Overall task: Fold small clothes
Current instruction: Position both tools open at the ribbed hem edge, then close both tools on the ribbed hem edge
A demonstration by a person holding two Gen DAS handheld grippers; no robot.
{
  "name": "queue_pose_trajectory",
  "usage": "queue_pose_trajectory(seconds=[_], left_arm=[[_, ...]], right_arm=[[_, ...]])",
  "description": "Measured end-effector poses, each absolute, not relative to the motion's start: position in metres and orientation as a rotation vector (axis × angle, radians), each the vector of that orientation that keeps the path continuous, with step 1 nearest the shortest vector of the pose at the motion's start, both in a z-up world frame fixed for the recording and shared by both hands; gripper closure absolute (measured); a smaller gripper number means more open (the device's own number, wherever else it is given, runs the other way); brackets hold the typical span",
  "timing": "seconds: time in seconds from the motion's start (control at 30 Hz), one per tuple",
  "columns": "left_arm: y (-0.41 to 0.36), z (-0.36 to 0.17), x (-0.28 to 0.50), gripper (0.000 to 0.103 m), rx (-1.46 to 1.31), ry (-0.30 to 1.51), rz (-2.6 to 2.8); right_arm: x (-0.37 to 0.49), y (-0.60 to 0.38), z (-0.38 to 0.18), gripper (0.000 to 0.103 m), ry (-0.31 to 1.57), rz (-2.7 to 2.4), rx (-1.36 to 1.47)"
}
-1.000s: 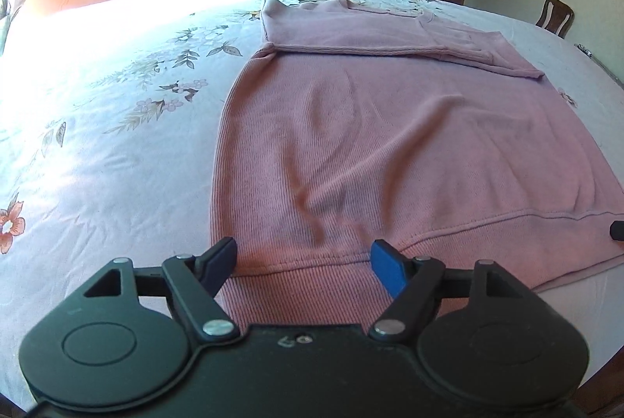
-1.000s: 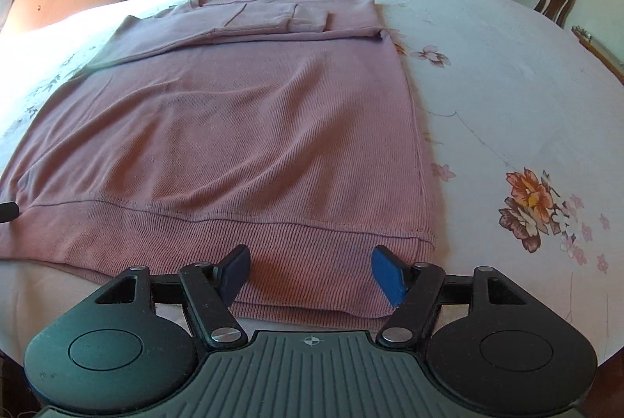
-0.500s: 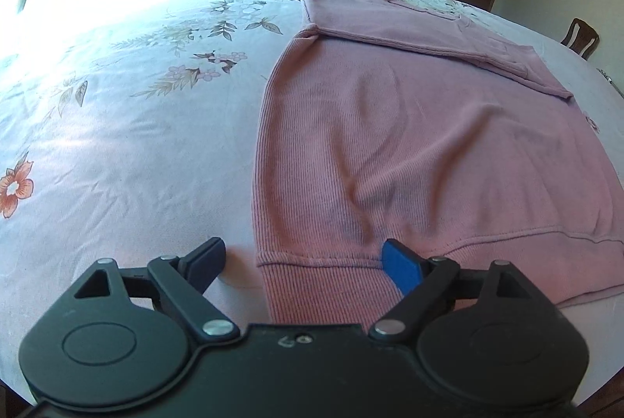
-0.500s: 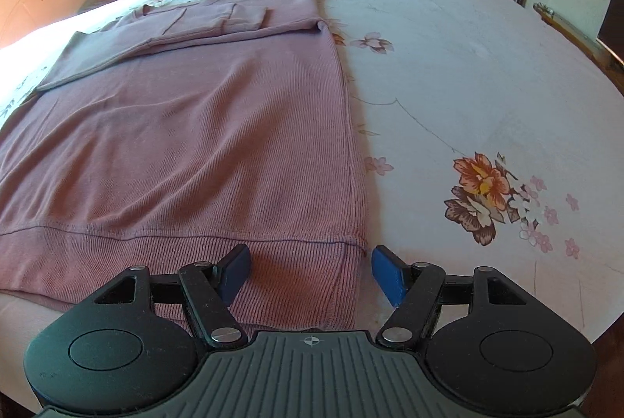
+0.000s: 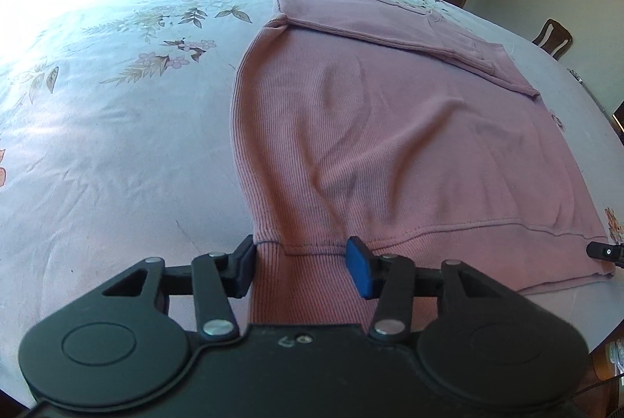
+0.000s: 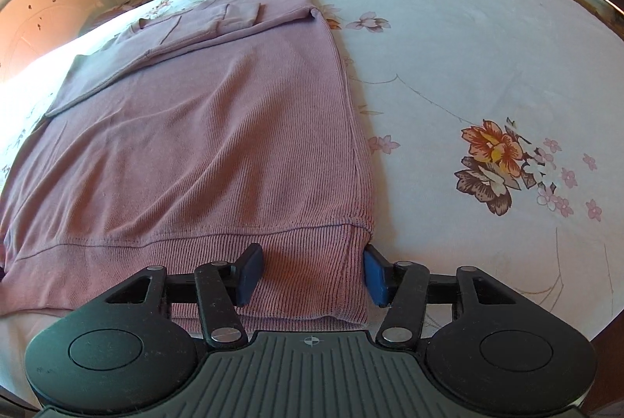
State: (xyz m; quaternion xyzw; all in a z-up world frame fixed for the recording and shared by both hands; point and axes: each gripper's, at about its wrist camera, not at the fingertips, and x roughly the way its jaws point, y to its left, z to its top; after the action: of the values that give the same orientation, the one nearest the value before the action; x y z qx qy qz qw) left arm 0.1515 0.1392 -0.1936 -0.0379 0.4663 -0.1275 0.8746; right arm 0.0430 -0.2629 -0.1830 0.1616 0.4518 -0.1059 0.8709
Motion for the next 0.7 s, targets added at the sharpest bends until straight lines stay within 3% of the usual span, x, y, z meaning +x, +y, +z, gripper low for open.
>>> queue_pose_trajectory(seconds=[0.13,0.27,0.33,0.37,0.43,0.47,0.5,0.57,0.7], left_arm=[[0.142,-0.194,0.153,0.063,-0.083,0.984,-0.286],[0.141,-0.195,0.153,0.054,-0.066,0.997,-0.293],[0.139,-0.196,0.151,0.056,-0.057,0.987,-0.295],[0.139,-0.196,0.151,0.057,-0.065,0.983,-0.292],[0.139,-0.194,0.151,0.070,-0.080,0.976,-0.296],[0.140,-0.193,0.153,0.075,-0.091,0.975,-0.301],[0.142,-0.190,0.154,0.080,-0.106,0.972,-0.309],[0.143,-0.186,0.157,0.082,-0.123,0.963,-0.322],[0.143,-0.170,0.164,0.085,-0.151,0.915,-0.354]], right_arm=[[0.043,-0.263,-0.183,0.065,0.945,-0.215,0.337],[0.042,-0.266,-0.183,0.063,0.949,-0.218,0.346],[0.041,-0.265,-0.184,0.063,0.957,-0.215,0.336],[0.041,-0.265,-0.184,0.063,0.961,-0.213,0.342],[0.042,-0.266,-0.183,0.064,0.964,-0.199,0.372],[0.041,-0.267,-0.182,0.069,0.963,-0.192,0.382],[0.042,-0.267,-0.180,0.080,0.960,-0.176,0.403],[0.043,-0.268,-0.177,0.088,0.952,-0.153,0.443],[0.047,-0.267,-0.166,0.089,0.915,-0.121,0.466]])
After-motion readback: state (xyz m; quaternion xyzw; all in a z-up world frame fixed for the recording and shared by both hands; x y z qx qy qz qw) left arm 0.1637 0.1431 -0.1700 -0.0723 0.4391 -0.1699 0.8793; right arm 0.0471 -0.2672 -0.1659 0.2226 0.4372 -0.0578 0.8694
